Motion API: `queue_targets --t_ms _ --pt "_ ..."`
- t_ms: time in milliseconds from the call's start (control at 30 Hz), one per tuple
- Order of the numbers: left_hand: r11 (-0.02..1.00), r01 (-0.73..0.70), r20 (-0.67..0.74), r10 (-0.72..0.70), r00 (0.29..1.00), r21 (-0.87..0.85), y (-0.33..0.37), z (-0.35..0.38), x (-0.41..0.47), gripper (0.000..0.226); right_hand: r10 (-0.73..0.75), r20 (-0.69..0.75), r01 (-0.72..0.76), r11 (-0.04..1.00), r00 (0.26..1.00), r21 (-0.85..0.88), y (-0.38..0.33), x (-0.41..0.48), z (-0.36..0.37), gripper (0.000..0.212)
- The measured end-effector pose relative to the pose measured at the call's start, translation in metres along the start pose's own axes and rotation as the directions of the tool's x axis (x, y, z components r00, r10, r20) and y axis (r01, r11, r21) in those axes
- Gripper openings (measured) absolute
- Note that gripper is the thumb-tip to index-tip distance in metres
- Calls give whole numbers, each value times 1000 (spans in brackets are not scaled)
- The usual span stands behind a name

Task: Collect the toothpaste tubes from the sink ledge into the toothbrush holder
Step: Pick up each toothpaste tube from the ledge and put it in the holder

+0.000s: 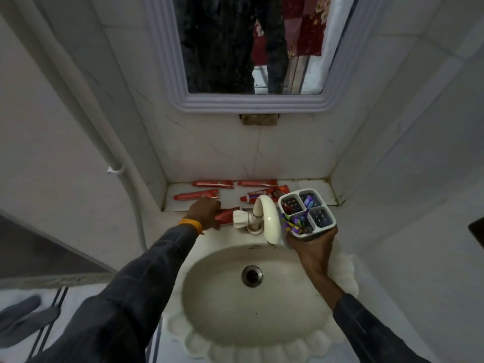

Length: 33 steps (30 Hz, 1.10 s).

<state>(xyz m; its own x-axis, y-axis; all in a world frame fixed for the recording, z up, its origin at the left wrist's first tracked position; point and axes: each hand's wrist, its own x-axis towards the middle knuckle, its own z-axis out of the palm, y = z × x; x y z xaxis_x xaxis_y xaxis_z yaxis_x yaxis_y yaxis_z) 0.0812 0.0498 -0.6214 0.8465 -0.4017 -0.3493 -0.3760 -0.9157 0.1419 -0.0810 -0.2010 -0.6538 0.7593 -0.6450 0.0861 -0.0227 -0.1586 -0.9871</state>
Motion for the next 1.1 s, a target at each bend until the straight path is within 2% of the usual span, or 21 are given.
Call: queue_targets --t_ms 67,267,333,433,533,633,733,800,900,1100 --pt "1000 8 -22 -8 1000 10 3 9 1 51 0 8 0 1000 1000 -10 2 -1 -2 110" --pt "999 49 13 -49 999 15 12 14 -12 43 13 7 -13 1000 1000 -21 3 0 -5 110" --pt "997 73 -15 -73 997 2 8 6 -18 45 20 8 -20 1000 1000 -10 -2 0 -4 106" --pt "989 87 -112 -100 989 -117 3 -39 -29 46 23 4 -23 1000 1000 5 -8 -2 -2 99" --pt "953 30 -227 -103 968 -302 5 -103 -34 46 41 -12 -41 999 999 -6 -6 -2 -2 104" --pt "826 -156 -321 -31 947 -542 32 -146 -35 33 45 -11 -45 999 999 4 -3 0 -3 111" --pt "716 -283 -374 33 927 -638 76 -162 -26 32 42 -5 -41 999 999 12 -4 1 -2 112" --pt "734 -289 -344 81 936 -614 101 -154 -13 41 34 -14 -33 999 999 24 -3 1 -1 109" --pt "813 -275 -303 129 944 -512 131 -131 1 38 30 -17 -29 999 999 18 0 3 -3 109" --pt "818 -282 -348 108 931 -502 157 -112 9 36 39 -19 -39 999 999 17 7 2 -6 108"
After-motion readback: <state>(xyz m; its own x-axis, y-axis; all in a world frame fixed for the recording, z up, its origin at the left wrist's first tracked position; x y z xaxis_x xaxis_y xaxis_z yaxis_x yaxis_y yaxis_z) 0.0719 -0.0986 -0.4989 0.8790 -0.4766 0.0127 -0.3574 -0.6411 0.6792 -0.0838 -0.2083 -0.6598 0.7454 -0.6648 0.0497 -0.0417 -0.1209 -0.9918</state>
